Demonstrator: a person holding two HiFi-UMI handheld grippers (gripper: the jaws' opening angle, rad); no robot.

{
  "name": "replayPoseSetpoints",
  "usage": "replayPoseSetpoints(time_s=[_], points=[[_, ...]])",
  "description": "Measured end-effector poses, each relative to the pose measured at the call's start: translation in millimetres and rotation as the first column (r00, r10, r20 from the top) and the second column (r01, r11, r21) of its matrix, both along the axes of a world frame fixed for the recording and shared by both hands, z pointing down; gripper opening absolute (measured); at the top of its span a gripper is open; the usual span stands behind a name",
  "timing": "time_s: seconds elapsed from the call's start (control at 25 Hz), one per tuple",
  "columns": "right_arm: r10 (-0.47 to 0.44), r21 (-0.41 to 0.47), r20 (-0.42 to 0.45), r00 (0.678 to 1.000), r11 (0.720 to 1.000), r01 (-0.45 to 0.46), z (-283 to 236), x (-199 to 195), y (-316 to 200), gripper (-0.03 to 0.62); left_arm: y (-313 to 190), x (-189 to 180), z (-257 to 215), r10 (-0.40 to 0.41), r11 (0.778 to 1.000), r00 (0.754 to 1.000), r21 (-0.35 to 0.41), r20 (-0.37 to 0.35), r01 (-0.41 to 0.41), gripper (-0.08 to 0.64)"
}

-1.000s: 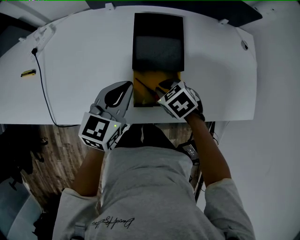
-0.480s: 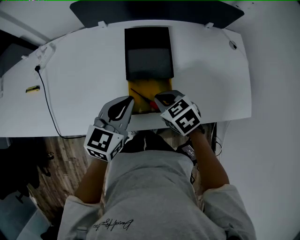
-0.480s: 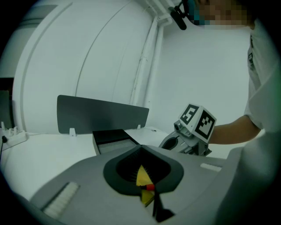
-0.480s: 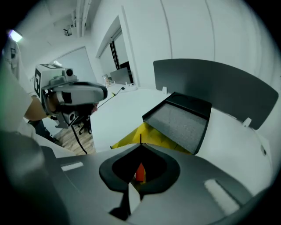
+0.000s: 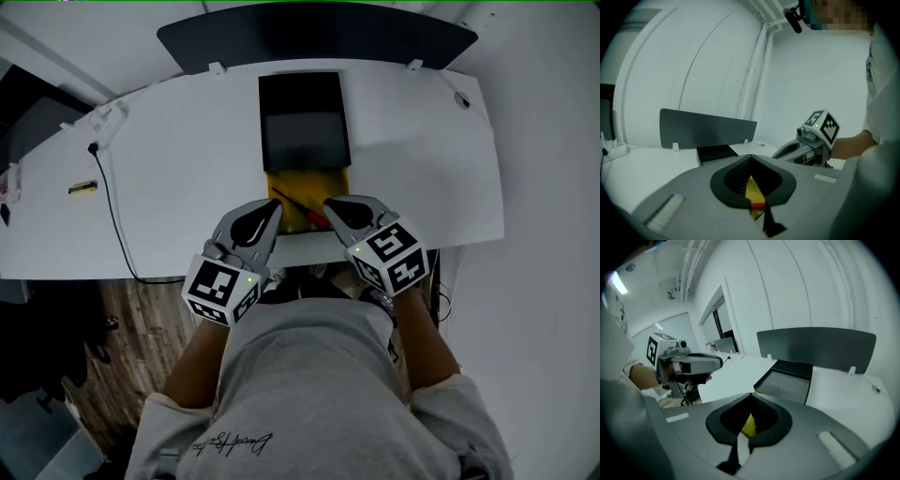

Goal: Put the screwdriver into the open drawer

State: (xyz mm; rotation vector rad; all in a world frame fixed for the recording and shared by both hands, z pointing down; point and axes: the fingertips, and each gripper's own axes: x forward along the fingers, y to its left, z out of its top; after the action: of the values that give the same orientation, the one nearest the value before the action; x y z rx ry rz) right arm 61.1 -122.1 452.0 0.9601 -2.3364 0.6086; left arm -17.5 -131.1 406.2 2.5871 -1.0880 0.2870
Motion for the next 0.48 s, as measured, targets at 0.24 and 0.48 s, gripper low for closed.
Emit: replayPoseSetpoints(time_s=[0.24,0.48], points=[[0.033,0.05,0.076,0.997,0.998,-0.037,-20,-2,5,0.012,3,-6,-9,-0.022,1.0,1.0,0.013,-0.007,0.023,0.0],[0.034,0.073,0.094,0.995,0.996,-0.041,-28,-8,14,0.012,7,-15,-20,-0.042,0.999,0.999,0.031,-0.003,0.042,0.0]])
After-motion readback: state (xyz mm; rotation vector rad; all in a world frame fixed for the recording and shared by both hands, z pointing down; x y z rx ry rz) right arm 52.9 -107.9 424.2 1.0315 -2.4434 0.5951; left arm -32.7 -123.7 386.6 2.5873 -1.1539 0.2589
